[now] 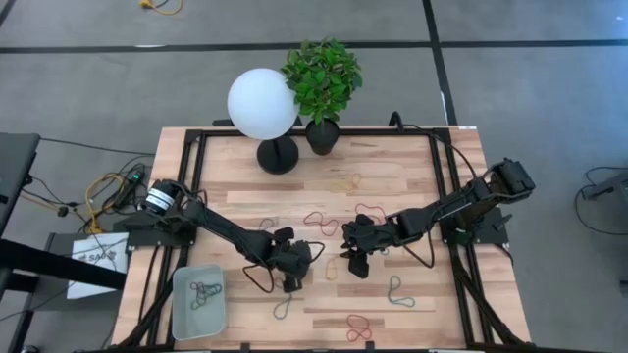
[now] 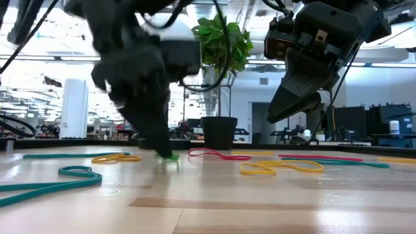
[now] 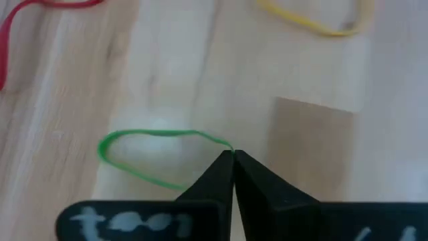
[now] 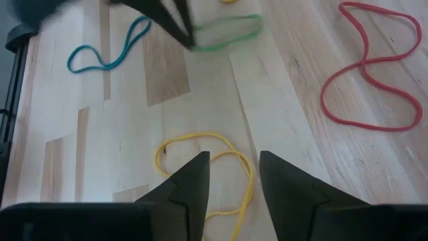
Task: Pick and place items into bin
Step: Put the green rubber band into the gray bin
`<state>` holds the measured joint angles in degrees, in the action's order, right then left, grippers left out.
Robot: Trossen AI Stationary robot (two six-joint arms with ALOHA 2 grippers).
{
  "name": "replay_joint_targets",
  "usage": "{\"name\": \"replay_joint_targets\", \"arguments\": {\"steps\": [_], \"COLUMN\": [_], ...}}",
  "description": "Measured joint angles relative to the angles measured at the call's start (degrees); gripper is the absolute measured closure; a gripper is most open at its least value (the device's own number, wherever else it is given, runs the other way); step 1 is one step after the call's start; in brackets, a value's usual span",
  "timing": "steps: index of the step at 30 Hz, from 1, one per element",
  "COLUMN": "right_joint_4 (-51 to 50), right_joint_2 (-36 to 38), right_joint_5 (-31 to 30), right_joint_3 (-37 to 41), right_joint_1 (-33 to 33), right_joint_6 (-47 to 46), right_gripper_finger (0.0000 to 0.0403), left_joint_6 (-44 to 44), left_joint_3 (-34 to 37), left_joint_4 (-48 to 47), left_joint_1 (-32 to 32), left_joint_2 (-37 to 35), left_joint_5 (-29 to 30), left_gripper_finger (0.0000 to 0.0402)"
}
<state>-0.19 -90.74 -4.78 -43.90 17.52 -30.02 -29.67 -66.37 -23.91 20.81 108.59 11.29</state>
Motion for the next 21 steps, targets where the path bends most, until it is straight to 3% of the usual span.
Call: {"name": "replay_joint_targets", "arguments": {"steps": [4, 11, 16, 21], "right_joint_4": [0.01, 0.36, 0.42, 0.63], "right_joint_2": [0.0, 0.0, 0.0, 0.0], "right_joint_5": [0.01, 0.01, 0.0, 0.0], "right_joint_3": [0.0, 0.0, 0.0, 0.0], "right_joint_1": [-0.02, -0.02, 0.02, 0.02], "right_joint_6": [0.0, 0.0, 0.02, 0.0], "right_gripper_finger": [0.0278, 0.0278, 0.0278, 0.0278], "left_joint_6": [-3.72, -17.09, -29.35, -38.43], "left_joint_3": [-8.42, -23.81, -26.44, -24.25], "left_joint_4": [-19.6, -56.22, -64.47, -64.16], "left_joint_1": [1.24, 9.38, 18.64, 29.69], "left_joint_2": [-1.21, -1.73, -1.76, -1.76], "left_joint_5": [-4.91, -4.95, -6.75, -9.39], "left_gripper_finger": [0.0401, 0.0401, 0.0401, 0.0401]}}
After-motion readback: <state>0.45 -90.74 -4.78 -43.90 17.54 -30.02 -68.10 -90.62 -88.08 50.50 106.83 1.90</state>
